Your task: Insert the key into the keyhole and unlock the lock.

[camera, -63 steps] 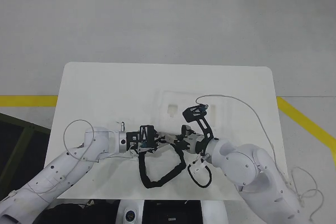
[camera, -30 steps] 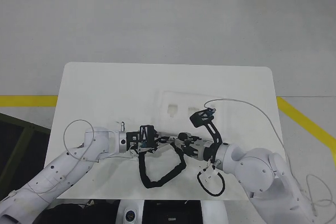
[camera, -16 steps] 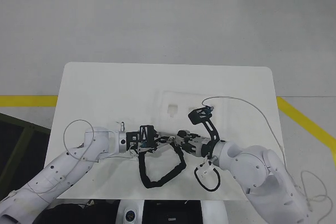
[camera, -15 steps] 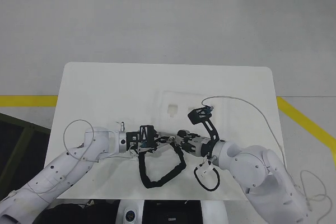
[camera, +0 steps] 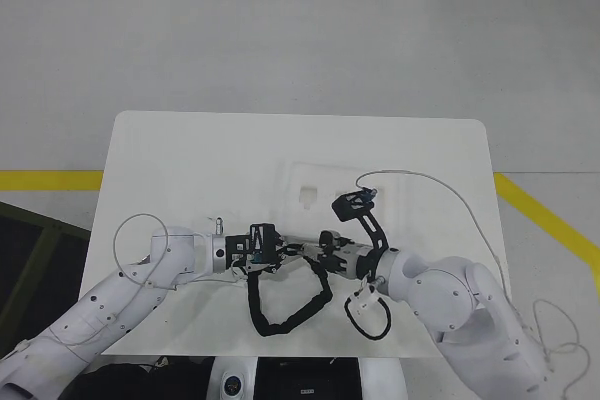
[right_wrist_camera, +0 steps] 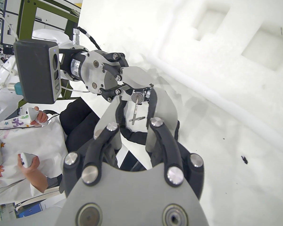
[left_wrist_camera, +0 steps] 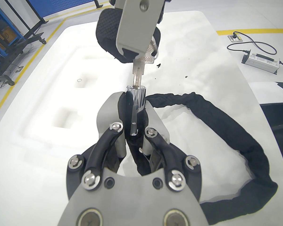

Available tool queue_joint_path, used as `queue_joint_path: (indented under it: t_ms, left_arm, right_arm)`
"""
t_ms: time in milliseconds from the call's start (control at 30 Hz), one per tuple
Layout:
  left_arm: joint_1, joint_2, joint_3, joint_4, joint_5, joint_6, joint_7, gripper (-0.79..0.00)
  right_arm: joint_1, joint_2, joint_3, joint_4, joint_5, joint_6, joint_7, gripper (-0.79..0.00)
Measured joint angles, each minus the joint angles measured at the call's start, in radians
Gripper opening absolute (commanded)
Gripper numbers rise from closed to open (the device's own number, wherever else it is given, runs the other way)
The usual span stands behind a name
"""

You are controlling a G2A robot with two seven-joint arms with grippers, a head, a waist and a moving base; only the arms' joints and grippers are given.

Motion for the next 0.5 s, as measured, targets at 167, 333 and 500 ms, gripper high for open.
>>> queue_joint_path:
  t_ms: [167,333,500]
  left_arm:
    - [0.003,0.000,-0.003,-0.002,-0.002,0.005,-0.006,-0.785]
    - [0.001,0.001,-0.033,0.001,-0.031,-0.046,-0.038,-0.785]
    - [-0.031,0.000,-0.048,0.014,-0.060,-0.194,-0.085,-0.785]
  right_arm:
    - [-0.017,0.008,0.044,-0.009,0.033,-0.068,0.007,0.000]
    - [-0.031,0.022,0.094,0.007,0.028,-0.227,0.034,0.000]
    - [-0.030,0.033,0.116,0.063,0.057,-0.440,0.034,0.000]
